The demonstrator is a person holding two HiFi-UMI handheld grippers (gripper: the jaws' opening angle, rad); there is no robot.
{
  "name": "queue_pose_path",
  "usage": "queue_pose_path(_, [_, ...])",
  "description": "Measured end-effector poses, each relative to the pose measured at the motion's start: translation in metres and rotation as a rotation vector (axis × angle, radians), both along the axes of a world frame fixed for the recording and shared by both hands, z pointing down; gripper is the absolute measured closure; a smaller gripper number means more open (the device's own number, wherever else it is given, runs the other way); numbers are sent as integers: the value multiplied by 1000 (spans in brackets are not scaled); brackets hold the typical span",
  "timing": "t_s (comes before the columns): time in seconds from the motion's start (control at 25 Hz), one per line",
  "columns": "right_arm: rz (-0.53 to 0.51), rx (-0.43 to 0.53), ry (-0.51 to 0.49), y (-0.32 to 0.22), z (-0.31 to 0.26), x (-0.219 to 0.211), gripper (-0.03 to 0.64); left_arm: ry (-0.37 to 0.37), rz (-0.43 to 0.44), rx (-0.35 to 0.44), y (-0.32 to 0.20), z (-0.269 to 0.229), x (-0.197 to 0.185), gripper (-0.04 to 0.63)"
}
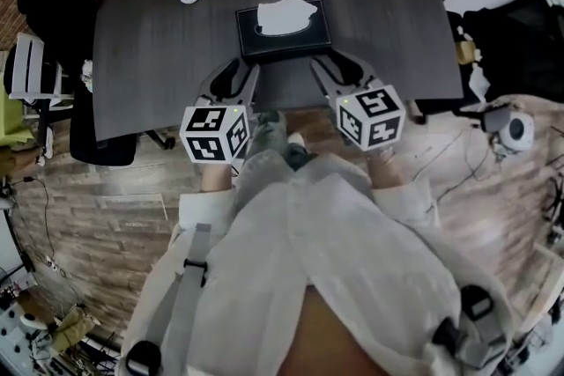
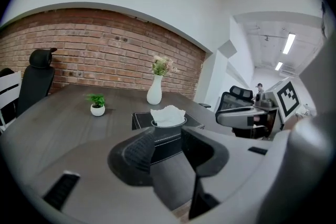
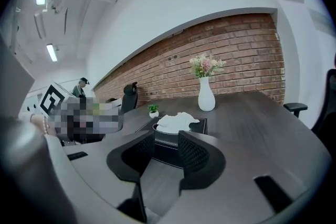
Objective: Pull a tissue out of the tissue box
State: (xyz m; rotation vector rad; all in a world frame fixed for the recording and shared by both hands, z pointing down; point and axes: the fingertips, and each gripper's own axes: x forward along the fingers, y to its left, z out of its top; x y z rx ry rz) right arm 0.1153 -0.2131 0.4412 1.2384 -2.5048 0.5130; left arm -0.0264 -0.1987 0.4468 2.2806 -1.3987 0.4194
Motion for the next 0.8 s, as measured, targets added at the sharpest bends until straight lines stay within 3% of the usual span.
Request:
queue_pose_path(0.52, [36, 4, 63, -59, -6, -10, 499, -1, 30, -71, -55, 23, -21, 425])
queue_pose_path(0.8, [-7, -8, 165, -92, -2, -21, 497, 52, 89, -130, -77, 40, -16, 417])
